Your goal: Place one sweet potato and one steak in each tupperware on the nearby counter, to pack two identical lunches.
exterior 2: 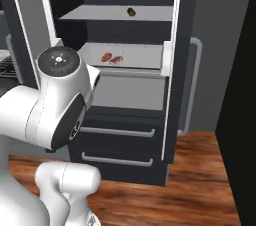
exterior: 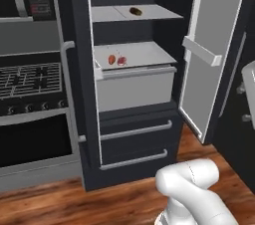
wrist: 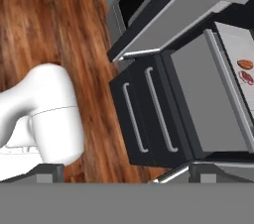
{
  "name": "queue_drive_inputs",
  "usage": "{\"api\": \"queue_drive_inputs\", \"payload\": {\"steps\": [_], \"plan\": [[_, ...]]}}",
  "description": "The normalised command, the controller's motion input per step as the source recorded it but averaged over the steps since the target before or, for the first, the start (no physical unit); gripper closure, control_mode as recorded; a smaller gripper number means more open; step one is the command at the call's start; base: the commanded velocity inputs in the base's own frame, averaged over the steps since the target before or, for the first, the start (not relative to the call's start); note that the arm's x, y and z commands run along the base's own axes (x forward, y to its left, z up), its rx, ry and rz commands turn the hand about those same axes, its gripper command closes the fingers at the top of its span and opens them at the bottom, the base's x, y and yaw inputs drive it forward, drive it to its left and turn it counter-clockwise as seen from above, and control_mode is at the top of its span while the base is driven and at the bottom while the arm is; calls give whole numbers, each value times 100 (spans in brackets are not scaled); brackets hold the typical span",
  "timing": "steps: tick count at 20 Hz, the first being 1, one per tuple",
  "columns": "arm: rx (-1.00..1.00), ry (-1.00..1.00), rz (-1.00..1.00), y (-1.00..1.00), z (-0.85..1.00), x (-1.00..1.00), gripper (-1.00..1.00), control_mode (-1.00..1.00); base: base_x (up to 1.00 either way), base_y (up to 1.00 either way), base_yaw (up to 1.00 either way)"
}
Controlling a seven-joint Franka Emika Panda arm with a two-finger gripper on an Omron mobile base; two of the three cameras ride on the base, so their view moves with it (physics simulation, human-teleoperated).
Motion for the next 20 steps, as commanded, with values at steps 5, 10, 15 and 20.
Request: {"api": "queue_drive_inputs", "payload": {"steps": [5, 10, 15, 20], "plan": [[0, 0, 0, 0, 0, 0, -100, 100, 79, 27, 6], [0, 0, 0, 0, 0, 0, -100, 100, 78, 29, 5], [0, 0, 0, 0, 0, 0, -100, 100, 74, 5, 3], [0, 0, 0, 0, 0, 0, -100, 100, 75, 0, 4]]}}
